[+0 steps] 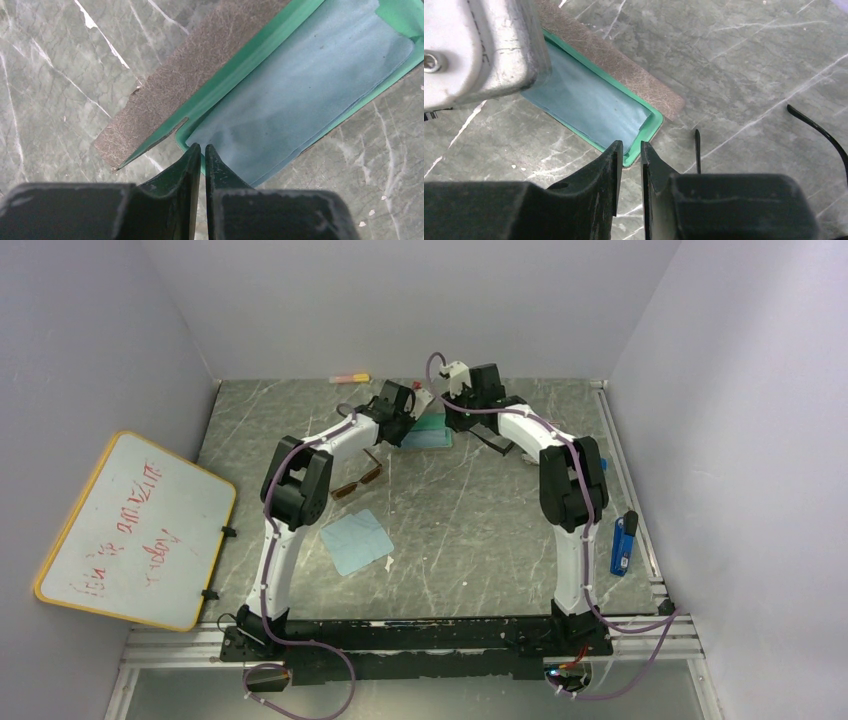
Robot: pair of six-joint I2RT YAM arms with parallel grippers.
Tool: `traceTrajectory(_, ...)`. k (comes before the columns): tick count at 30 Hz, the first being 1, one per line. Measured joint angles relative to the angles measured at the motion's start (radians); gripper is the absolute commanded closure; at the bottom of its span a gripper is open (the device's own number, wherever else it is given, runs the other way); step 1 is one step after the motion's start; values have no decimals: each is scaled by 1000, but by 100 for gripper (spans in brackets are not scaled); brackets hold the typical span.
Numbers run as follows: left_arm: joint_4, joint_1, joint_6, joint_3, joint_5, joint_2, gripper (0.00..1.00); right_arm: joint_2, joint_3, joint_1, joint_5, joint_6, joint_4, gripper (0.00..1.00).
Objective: Organize the sunglasses
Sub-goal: Place the glasses cleaning cloth in the sunglasses case, then pick up the sunglasses from the center of the board.
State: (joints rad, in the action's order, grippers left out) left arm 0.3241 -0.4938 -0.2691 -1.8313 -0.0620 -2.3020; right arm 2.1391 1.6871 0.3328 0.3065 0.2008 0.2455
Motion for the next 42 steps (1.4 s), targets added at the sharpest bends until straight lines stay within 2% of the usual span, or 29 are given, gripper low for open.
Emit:
traceTrajectory(10, 3, -4, 2, 0, -6, 5, 78, -87, 0, -35, -1, 68, 50, 74)
traceTrajectory(13, 8, -5, 3, 16, 6, 38, 74, -138, 0, -66, 2, 110, 59, 70)
traceTrajectory(17, 14, -5, 6, 74, 20, 157, 56, -168, 47, -137, 16, 196, 116, 50)
traceTrajectory(21, 11, -6, 21, 126, 47, 308, 38, -156, 127, -189, 10, 350, 216, 30)
traceTrajectory(23, 1, -7, 21, 158, 58, 373, 33, -152, 151, -203, -3, 458, 259, 29)
traceTrajectory(25, -13, -8, 23, 209, 67, 448, 19, -148, 156, -206, -20, 563, 300, 29)
traceTrajectory(26, -21, -8, 23, 239, 71, 483, 17, -142, 158, -206, -27, 616, 322, 29)
traceTrajectory(27, -25, -9, 21, 269, 74, 514, 6, -133, 159, -205, -37, 672, 347, 29)
traceTrajectory(28, -29, -9, 20, 304, 77, 545, 3, -119, 160, -205, -44, 728, 375, 29)
traceTrajectory(32, -40, -9, 11, 446, 90, 640, 3, -27, 184, -203, -78, 897, 490, 29)
traceTrajectory(37, -43, -2, -6, 597, 105, 715, 3, 105, 264, -207, -102, 1025, 610, 29)
traceTrajectory(42, -57, 23, -6, 664, 141, 764, 3, 118, 277, -214, -91, 1111, 684, 29)
